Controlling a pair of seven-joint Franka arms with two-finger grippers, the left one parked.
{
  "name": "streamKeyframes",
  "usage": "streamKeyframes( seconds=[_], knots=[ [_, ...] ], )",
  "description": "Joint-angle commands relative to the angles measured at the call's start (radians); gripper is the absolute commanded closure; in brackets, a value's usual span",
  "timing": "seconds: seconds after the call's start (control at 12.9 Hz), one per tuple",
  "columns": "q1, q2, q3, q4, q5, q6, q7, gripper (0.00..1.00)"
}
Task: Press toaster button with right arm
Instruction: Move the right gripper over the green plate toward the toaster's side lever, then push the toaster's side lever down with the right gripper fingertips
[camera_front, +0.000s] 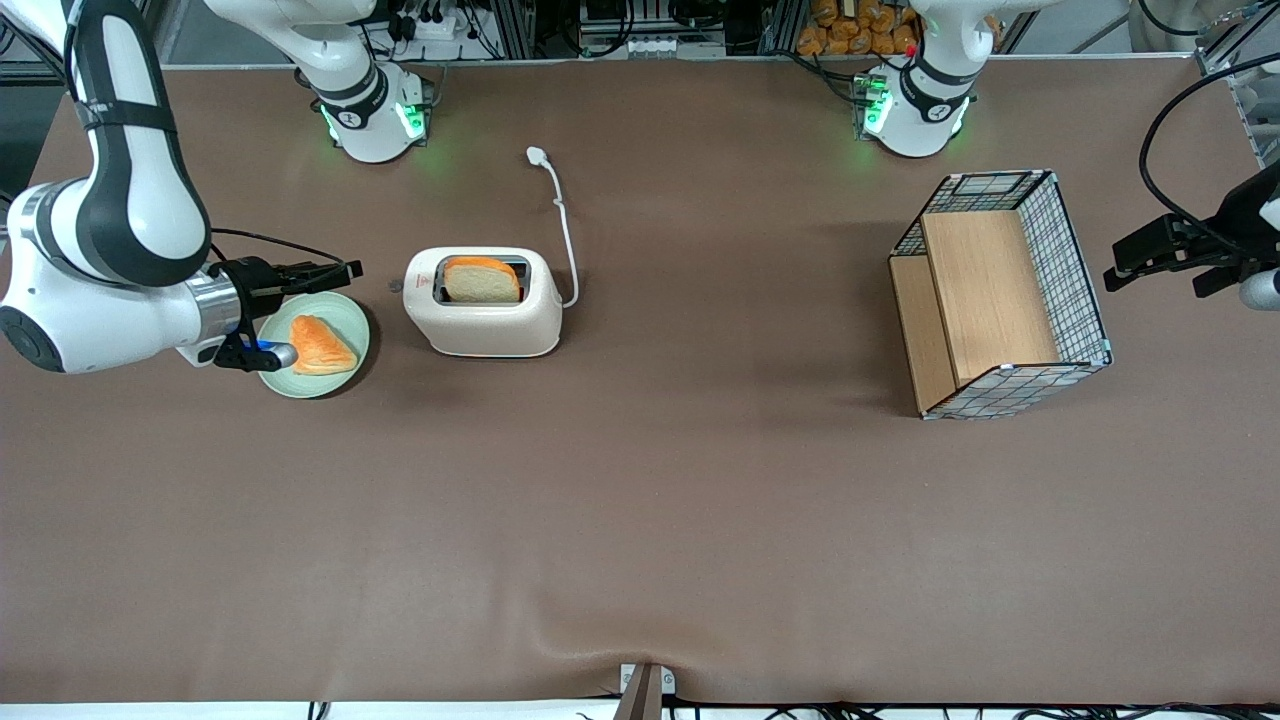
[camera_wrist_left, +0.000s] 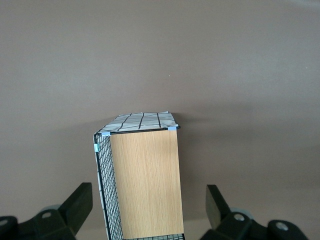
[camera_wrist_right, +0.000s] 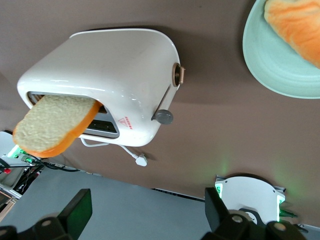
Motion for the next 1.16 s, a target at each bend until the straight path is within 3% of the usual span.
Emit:
streamKeyframes(
  seconds=[0.0,0.08,0.23,0.31,1.08],
  knots=[
    [-0.009,-0.008,0.002,-0.059,0.055,0.006,-0.008,0.31],
    [-0.007,0.0,0.002,-0.072,0.079,0.014,-0.019,0.45],
    [-0.009,0.044,0.002,-0.081,0.092,0.044,-0.063,0.87],
    [-0.014,0.054,0.001,-0.081,0.092,0.044,-0.082,1.0],
    [0.039,0.092,0.002,-0.098,0.094,0.133,-0.179,1.0]
  ],
)
